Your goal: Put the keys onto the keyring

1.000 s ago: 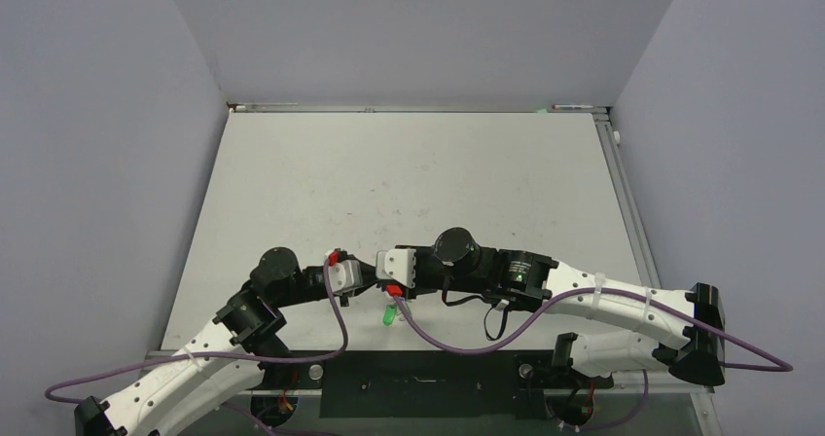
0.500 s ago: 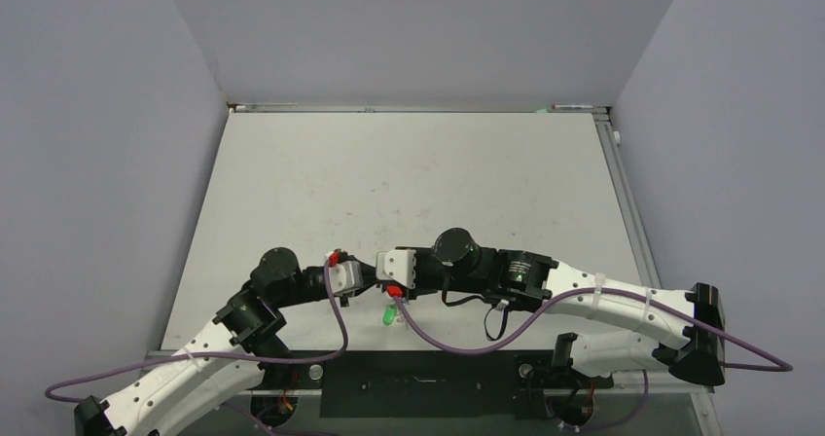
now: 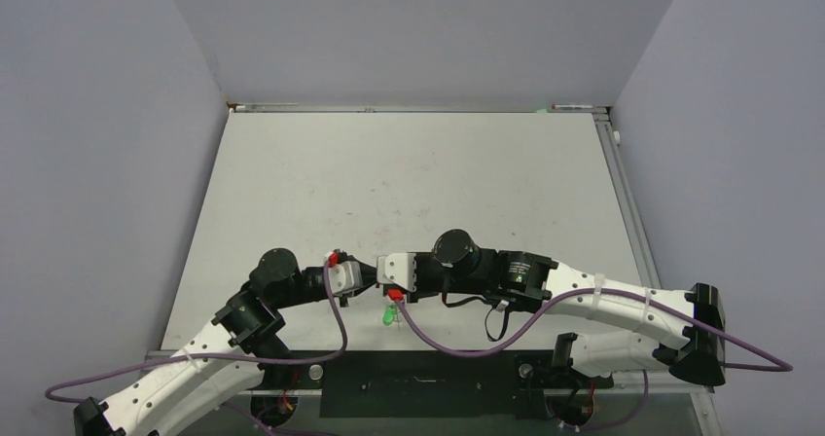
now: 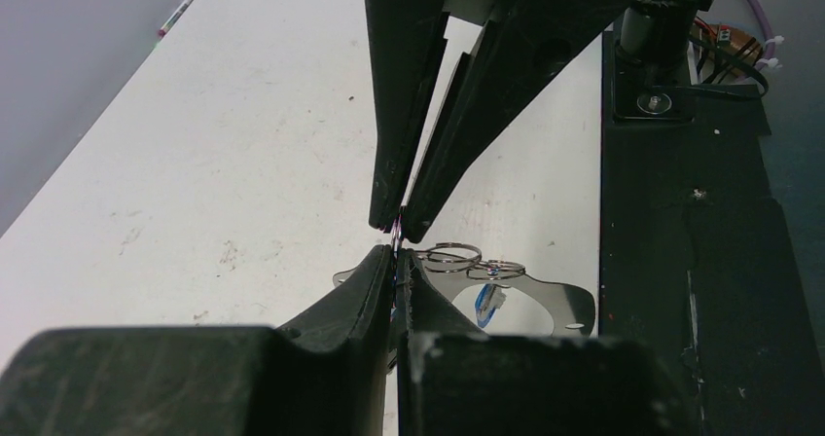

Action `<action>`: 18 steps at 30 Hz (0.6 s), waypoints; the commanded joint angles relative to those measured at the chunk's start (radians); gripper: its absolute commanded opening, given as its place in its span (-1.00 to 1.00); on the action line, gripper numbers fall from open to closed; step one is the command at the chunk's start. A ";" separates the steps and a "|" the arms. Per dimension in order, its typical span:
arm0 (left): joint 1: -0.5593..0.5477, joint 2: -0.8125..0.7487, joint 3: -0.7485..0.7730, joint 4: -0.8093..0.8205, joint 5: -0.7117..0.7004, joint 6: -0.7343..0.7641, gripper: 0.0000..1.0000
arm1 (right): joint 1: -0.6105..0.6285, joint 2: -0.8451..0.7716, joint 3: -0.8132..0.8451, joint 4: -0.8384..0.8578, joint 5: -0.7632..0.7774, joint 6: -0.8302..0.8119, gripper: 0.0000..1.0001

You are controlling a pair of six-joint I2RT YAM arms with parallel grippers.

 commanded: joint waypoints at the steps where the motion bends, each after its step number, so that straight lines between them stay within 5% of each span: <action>1: -0.008 -0.019 0.058 0.053 0.006 0.005 -1.00 | 0.002 -0.037 -0.027 0.072 -0.029 -0.014 -0.89; 3: -0.008 -0.031 0.055 0.061 0.000 0.001 -1.00 | 0.002 -0.065 -0.051 0.108 -0.038 -0.014 -0.90; 10: 0.015 -0.085 0.035 0.114 -0.007 -0.028 -0.23 | 0.001 -0.181 -0.150 0.264 -0.045 -0.004 -0.90; 18: 0.016 -0.110 0.005 0.177 0.051 -0.055 -0.23 | 0.001 -0.259 -0.203 0.362 -0.052 0.007 -0.90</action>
